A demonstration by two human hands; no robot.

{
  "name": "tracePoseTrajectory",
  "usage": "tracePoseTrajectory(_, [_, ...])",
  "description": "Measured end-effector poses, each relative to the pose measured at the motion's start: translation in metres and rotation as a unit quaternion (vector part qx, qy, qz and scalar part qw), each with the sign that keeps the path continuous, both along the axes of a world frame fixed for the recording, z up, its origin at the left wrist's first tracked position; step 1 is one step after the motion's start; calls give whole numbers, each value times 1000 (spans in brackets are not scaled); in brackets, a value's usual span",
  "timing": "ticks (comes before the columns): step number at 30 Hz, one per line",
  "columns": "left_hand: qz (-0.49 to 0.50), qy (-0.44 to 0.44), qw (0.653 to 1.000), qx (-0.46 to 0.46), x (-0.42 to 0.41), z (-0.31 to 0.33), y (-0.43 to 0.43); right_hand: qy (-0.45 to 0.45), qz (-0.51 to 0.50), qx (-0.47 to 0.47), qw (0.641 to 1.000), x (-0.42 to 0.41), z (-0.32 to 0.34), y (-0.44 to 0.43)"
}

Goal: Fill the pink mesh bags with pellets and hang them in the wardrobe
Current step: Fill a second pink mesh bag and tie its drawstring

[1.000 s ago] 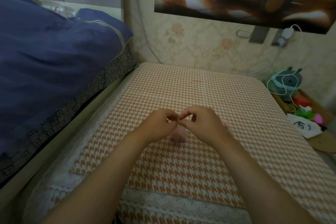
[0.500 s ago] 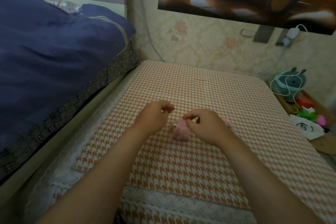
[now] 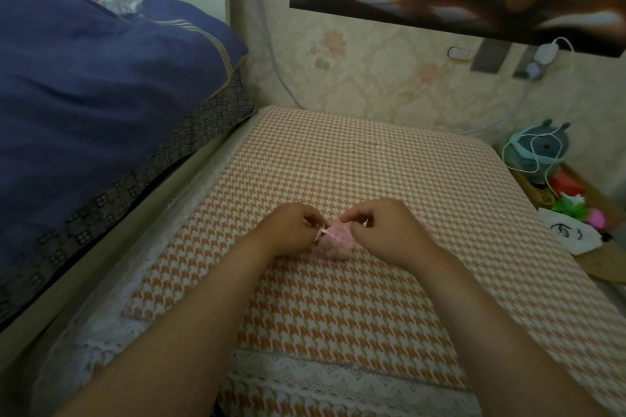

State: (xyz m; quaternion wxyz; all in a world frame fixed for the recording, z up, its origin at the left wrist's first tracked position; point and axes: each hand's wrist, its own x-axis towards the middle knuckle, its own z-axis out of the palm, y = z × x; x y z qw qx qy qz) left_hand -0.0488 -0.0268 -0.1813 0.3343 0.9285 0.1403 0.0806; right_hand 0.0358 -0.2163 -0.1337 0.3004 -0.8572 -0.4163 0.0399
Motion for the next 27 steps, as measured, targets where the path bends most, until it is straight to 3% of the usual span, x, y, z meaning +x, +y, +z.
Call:
tracePoseTrajectory(15, [33, -6, 997, 64, 1, -1, -6, 1, -4, -2, 1000, 3, -2, -16])
tracePoseTrajectory(23, [24, -183, 982, -48, -9, 32, -29, 2, -5, -10, 1000, 3, 0, -16])
tracePoseTrajectory(27, [-25, -208, 977, -46, -14, 40, -50, -1, -6, -18, 1000, 3, 2, -17])
